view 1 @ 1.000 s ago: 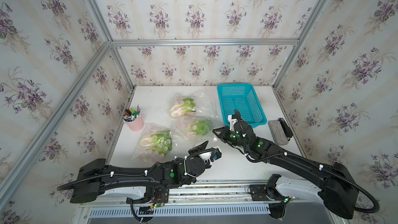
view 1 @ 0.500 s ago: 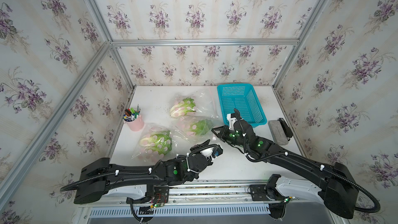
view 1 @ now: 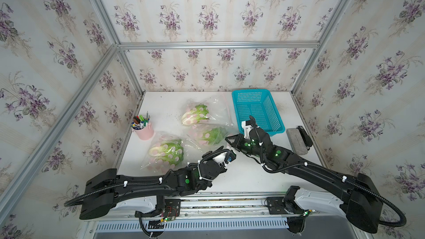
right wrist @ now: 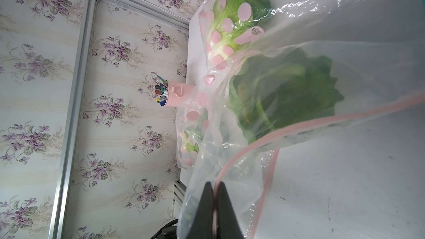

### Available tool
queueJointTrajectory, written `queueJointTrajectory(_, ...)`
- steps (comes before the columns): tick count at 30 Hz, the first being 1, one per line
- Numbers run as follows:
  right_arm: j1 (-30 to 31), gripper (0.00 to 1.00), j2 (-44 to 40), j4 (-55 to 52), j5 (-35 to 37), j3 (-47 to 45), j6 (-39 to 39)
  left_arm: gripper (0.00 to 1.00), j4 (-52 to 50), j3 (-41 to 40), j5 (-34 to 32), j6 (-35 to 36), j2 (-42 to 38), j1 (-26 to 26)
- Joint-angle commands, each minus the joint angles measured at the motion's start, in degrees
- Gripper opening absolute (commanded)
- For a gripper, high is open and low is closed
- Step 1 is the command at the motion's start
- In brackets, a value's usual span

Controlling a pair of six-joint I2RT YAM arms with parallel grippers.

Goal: Open the zip-top bag and take out the chinese cabbages
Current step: Adjust the zipper food storage bag at the center of the board.

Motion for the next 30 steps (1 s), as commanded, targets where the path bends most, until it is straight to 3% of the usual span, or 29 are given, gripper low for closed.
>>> queueJointTrajectory(1, 0.09, 0.00, 0.07, 0.78, -0.02, 0.26, -0.20, 0.27, 2.26, -0.05, 0.39, -0.33, -0.44, 0.51)
queueJointTrajectory(8, 0.18, 0.00, 0.45, 0.70, -0.37, 0.45, -0.46, 0.20, 2.05, 0.52, 1.77, -0.20, 0.68, 0.95)
queueJointTrajectory(10, 0.18, 0.00, 0.70, 0.68, -0.66, 0.62, -0.60, 0.14, 1.66, 0.73, 1.92, -0.34, 1.17, 1.04)
queueJointTrajectory(12, 0.18, 0.00, 0.71, 0.89, -0.81, 0.49, -0.64, 0.00, 0.38, 1.22, 3.06, -0.28, 1.63, 1.12)
queueJointTrajectory(14, 0.20, 0.00, 0.00, 3.00, -1.11, -0.50, -0.93, 0.00, -0.83, 1.62, 4.48, -0.63, 1.68, 1.34)
queueJointTrajectory(15, 0.18, 0.04, -0.45, 4.24, -1.60, -1.22, -1.38, 0.00, -1.37, 1.62, 5.06, -0.91, 1.37, 1.60)
queueJointTrajectory(16, 0.15, 0.14, -1.15, 4.64, -1.84, -1.86, -2.41, 0.00, -2.02, 1.49, 6.02, -1.52, 0.72, 1.96)
queueJointTrajectory(18, -0.02, 0.35, -2.53, 2.68, -2.27, -2.08, -6.51, 0.00, -3.63, 1.16, 8.38, -2.76, -1.17, 3.22)
queueJointTrajectory(21, -2.06, 0.47, -6.06, -3.80, -4.38, -1.89, -16.15, 0.00, -7.79, 0.75, 14.23, -4.79, -4.79, 6.43)
queueJointTrajectory(26, -9.27, 0.51, -14.38, -14.95, -3.33, -2.79, -32.45, 0.00, -13.80, 0.48, 28.66, -7.72, -9.46, 13.57)
queueJointTrajectory(30, -10.37, 0.48, -23.24, -11.56, -1.78, -7.92, -48.98, 0.00, -17.40, 1.70, 36.56, -7.16, -9.62, 16.79)
